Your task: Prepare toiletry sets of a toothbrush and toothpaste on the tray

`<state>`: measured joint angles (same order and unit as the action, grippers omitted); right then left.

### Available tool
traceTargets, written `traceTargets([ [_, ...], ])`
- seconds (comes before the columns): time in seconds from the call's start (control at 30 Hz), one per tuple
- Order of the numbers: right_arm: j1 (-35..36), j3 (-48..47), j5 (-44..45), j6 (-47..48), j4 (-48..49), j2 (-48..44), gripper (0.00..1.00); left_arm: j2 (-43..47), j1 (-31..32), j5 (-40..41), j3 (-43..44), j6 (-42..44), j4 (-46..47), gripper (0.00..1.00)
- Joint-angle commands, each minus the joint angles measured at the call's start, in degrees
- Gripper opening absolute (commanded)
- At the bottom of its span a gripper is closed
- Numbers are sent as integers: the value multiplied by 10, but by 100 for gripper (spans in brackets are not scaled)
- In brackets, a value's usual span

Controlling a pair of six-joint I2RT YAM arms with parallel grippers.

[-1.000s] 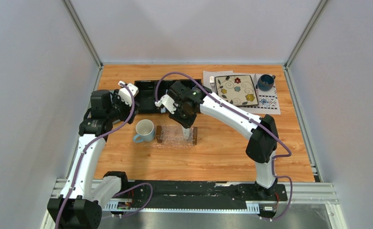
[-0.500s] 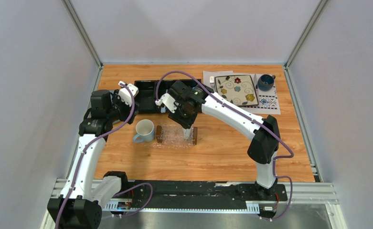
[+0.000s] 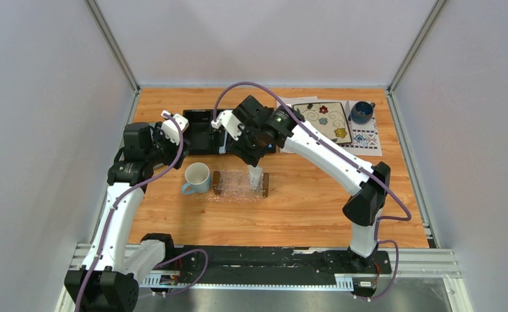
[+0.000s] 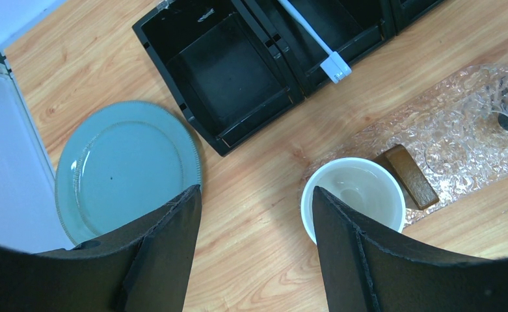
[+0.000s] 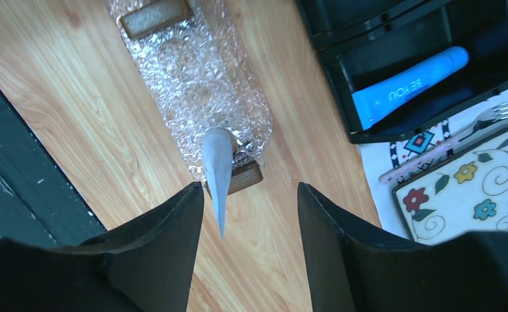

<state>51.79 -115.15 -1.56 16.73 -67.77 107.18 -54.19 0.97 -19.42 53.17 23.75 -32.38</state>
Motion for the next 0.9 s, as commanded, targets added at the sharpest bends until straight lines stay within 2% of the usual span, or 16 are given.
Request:
traceTargets([
  [0.0,-19,-49,15,-25,32,-28,59,5,-5,-12,11,-5,5,71],
  [0.27,-92,-75,55,-83,94,-10,60,10,-5,-8,4,-14,20,71],
  [0.5,-120,-36,98,-98,191,32,59,16,-5,-21,-1,-29,35,71],
  [0.73,-136,-58,137,-131,256,137,55,23,-4,-20,0,-35,40,71],
  [0.87,-139,-88,152,-153,265,193,56,23,-5,-19,0,-34,36,71],
])
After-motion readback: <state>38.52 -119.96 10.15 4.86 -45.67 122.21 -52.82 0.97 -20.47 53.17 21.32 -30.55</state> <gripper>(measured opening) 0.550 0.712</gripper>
